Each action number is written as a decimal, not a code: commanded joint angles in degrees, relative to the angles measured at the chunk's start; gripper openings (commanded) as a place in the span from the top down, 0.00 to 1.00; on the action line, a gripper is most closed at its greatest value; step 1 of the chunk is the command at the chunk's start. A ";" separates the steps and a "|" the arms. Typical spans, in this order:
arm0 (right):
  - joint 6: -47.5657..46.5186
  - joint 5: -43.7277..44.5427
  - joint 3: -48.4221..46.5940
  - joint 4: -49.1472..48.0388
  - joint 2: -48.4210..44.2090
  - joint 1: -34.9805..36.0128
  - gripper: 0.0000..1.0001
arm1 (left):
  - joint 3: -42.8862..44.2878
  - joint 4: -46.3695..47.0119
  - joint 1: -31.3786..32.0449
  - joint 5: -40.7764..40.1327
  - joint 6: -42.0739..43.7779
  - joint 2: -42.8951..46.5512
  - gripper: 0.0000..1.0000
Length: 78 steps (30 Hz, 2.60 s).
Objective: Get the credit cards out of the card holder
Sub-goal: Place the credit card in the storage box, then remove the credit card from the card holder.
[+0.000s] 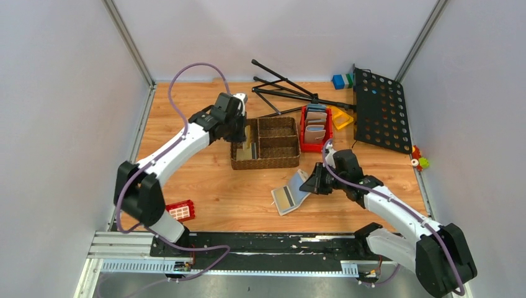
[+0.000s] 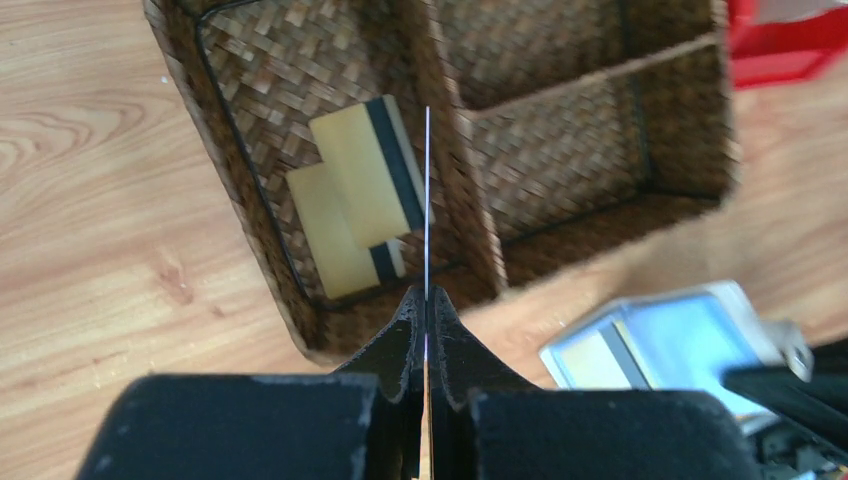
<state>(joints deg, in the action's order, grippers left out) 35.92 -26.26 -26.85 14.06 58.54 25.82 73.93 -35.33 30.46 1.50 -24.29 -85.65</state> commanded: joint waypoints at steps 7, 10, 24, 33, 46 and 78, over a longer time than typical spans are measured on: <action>-5.46 0.42 0.52 1.32 -3.47 -0.21 1.00 | 10.28 -1.94 -3.80 2.93 4.95 -16.40 1.00; -5.19 -0.07 1.25 0.65 -3.88 -0.16 1.00 | 12.47 -2.39 -4.24 4.92 5.53 -20.10 1.00; -4.84 -1.06 1.76 -1.39 -4.88 -0.19 1.00 | 15.15 -10.23 -4.36 -6.18 6.46 -15.81 0.49; 1.19 -6.32 2.49 -9.34 -10.30 -0.17 1.00 | -6.73 1.96 -4.27 12.23 1.87 6.70 0.38; 18.16 -10.70 -2.91 -21.87 -14.32 -0.19 1.00 | -49.74 65.05 -1.69 32.29 -41.09 33.01 0.00; 45.71 -8.82 -1.55 -35.52 -24.84 -0.18 1.00 | -55.73 107.95 14.89 20.10 -67.75 23.77 0.33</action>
<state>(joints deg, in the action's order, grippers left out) 80.51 -36.71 -28.64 -20.12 35.73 25.80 18.00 64.82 45.04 24.23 -89.95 -63.59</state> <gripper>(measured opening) 0.044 0.791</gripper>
